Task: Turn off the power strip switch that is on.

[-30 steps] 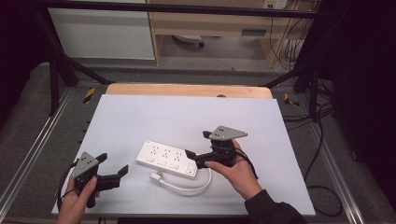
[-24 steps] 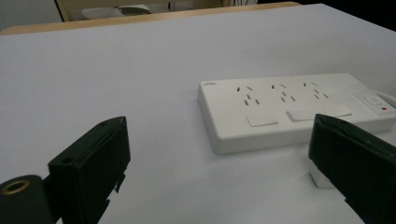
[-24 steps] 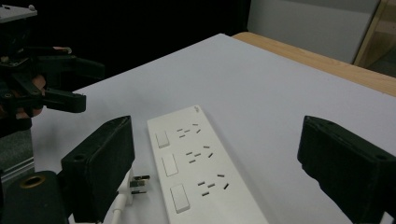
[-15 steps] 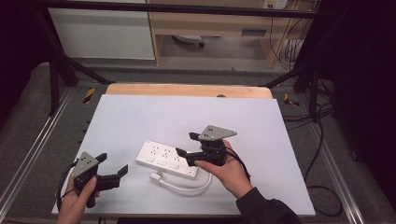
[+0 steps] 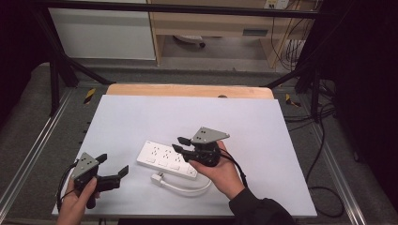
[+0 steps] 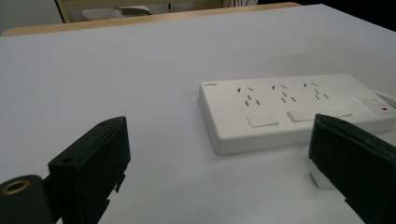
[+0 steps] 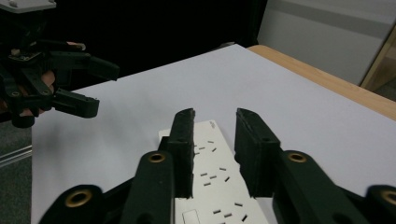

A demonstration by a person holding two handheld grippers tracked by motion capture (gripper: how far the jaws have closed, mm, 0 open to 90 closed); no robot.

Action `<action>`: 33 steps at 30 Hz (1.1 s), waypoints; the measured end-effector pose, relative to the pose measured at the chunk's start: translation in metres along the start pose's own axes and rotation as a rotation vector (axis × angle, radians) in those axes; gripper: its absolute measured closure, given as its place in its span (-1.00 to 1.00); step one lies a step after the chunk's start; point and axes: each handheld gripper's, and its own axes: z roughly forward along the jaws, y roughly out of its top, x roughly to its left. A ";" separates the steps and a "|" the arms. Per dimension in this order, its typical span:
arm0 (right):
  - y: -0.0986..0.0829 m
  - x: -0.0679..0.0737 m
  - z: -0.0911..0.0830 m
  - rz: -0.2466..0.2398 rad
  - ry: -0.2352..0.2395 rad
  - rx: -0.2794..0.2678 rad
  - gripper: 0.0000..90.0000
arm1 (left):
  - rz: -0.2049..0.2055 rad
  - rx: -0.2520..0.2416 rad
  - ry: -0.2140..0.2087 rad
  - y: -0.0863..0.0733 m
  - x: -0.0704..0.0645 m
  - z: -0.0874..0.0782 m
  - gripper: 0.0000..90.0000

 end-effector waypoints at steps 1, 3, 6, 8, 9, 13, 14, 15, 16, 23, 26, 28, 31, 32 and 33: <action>0.000 0.001 0.001 -0.001 0.004 -0.005 0.62 | 0.002 0.000 0.001 0.000 0.000 0.000 -0.88; 0.001 0.002 0.003 -0.003 0.013 -0.009 0.71 | 0.002 0.000 0.000 0.000 0.000 0.000 -0.88; 0.001 0.004 0.006 -0.012 0.024 -0.013 0.82 | 0.002 0.001 0.000 0.000 0.000 0.000 -0.88; 0.000 0.006 0.008 -0.015 0.031 -0.016 0.87 | 0.002 0.001 0.001 0.000 0.000 -0.001 -0.88; 0.000 0.006 0.009 -0.014 0.033 -0.019 0.89 | 0.001 0.001 0.000 0.000 0.000 -0.001 -0.88; 0.000 0.007 0.011 -0.009 0.043 -0.019 0.95 | 0.002 0.000 0.000 0.000 0.000 -0.001 -0.88; 0.000 0.008 0.012 -0.009 0.046 -0.020 0.96 | 0.002 0.000 0.000 0.000 0.000 -0.001 -0.88; 0.000 0.008 0.012 -0.010 0.048 -0.020 0.97 | 0.001 0.000 0.001 0.000 0.000 -0.001 -0.88; 0.000 0.008 0.013 -0.008 0.052 -0.020 0.98 | 0.002 0.000 0.001 0.000 0.001 -0.001 -0.88; -0.001 0.010 0.016 0.007 0.069 -0.024 1.00 | 0.004 0.002 0.001 0.000 0.000 0.000 -0.88; -0.001 0.011 0.019 0.010 0.074 -0.022 1.00 | 0.005 0.002 0.003 0.000 0.001 -0.001 -0.88; -0.002 0.012 0.021 0.013 0.077 -0.018 1.00 | 0.003 0.002 0.003 0.000 0.001 -0.001 -0.88; -0.003 0.013 0.024 0.018 0.080 -0.009 1.00 | 0.001 0.001 0.005 0.000 0.001 -0.001 -0.88; -0.003 0.014 0.025 0.022 0.080 -0.005 1.00 | 0.002 0.001 0.006 0.000 0.001 -0.001 -0.88; -0.004 0.015 0.026 0.024 0.083 -0.002 1.00 | 0.000 0.001 0.009 0.000 0.001 -0.001 -0.88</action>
